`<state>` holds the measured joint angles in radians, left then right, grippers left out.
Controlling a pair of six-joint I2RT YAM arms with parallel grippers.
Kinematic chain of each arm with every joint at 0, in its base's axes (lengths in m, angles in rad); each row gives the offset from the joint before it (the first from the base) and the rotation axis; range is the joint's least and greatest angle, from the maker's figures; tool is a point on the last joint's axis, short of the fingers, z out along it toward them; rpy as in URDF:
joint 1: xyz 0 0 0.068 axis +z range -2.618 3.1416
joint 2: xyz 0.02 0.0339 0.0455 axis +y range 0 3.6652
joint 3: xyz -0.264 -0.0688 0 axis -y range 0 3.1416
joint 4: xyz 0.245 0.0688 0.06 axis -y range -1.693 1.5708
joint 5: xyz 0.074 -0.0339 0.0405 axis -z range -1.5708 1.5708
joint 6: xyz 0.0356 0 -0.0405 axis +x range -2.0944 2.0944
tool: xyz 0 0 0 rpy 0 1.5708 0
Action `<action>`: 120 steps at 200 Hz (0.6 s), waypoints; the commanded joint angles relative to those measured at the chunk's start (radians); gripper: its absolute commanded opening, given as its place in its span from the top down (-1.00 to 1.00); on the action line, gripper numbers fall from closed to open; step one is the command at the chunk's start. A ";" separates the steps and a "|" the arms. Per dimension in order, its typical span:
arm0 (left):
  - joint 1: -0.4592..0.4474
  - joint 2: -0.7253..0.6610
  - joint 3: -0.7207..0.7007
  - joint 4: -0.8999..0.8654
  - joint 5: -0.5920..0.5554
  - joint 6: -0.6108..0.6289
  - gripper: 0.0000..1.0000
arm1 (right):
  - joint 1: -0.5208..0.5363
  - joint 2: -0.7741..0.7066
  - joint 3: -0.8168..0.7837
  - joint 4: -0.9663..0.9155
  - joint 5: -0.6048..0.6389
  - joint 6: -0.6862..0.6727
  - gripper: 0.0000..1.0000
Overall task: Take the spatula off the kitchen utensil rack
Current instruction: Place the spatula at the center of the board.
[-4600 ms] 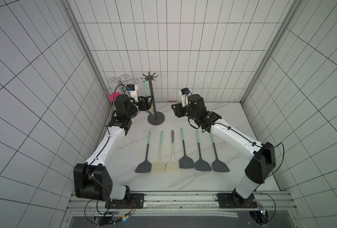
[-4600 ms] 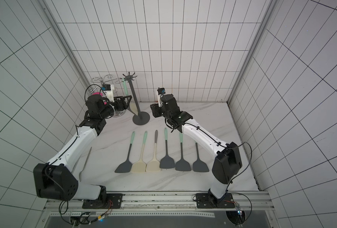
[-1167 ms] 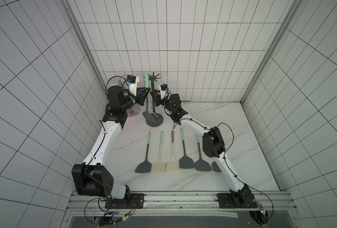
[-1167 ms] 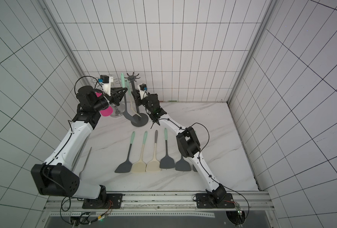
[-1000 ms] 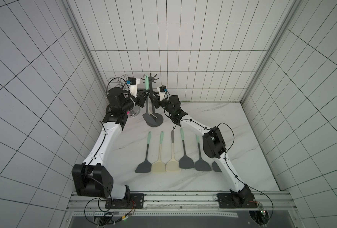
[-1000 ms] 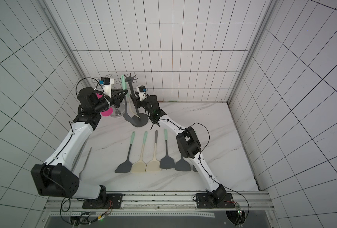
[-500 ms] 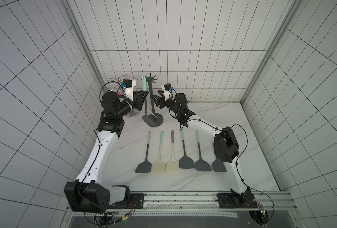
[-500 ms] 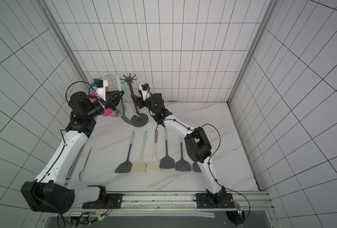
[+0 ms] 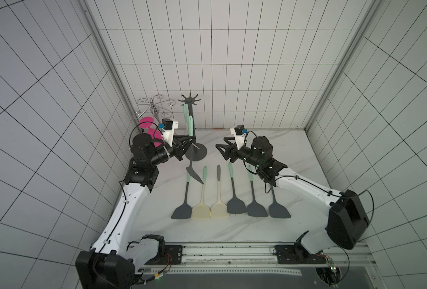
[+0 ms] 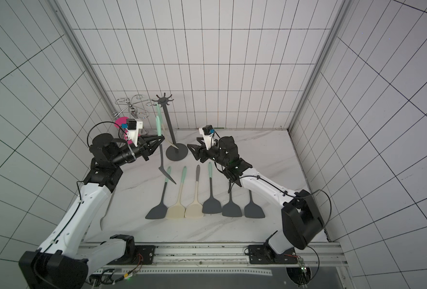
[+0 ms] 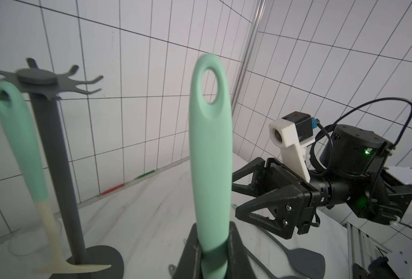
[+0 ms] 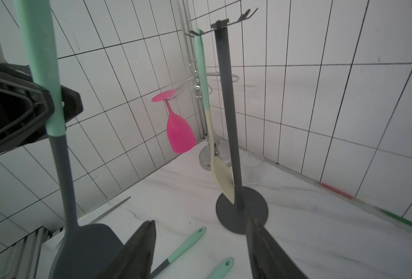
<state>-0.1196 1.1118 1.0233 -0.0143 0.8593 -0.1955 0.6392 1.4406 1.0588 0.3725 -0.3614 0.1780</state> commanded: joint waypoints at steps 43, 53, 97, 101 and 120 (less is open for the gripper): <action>-0.137 0.083 -0.020 0.230 0.234 -0.131 1.00 | -0.018 -0.179 -0.200 -0.008 -0.523 0.285 -0.27; -0.157 0.094 -0.013 0.253 0.240 -0.158 1.00 | -0.019 -0.172 -0.211 0.051 -0.541 0.338 -0.26; -0.213 0.129 -0.020 0.403 0.276 -0.290 1.00 | -0.011 -0.097 -0.186 0.218 -0.565 0.465 -0.26; -0.219 0.128 -0.025 0.422 0.275 -0.301 1.00 | -0.009 -0.091 -0.181 0.233 -0.565 0.472 -0.26; -0.233 0.138 -0.049 0.511 0.256 -0.364 1.00 | 0.002 -0.056 -0.158 0.283 -0.570 0.503 -0.25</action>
<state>-0.3367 1.2419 0.9886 0.3264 1.1084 -0.4465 0.6247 1.3464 0.8726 0.5220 -0.8883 0.5903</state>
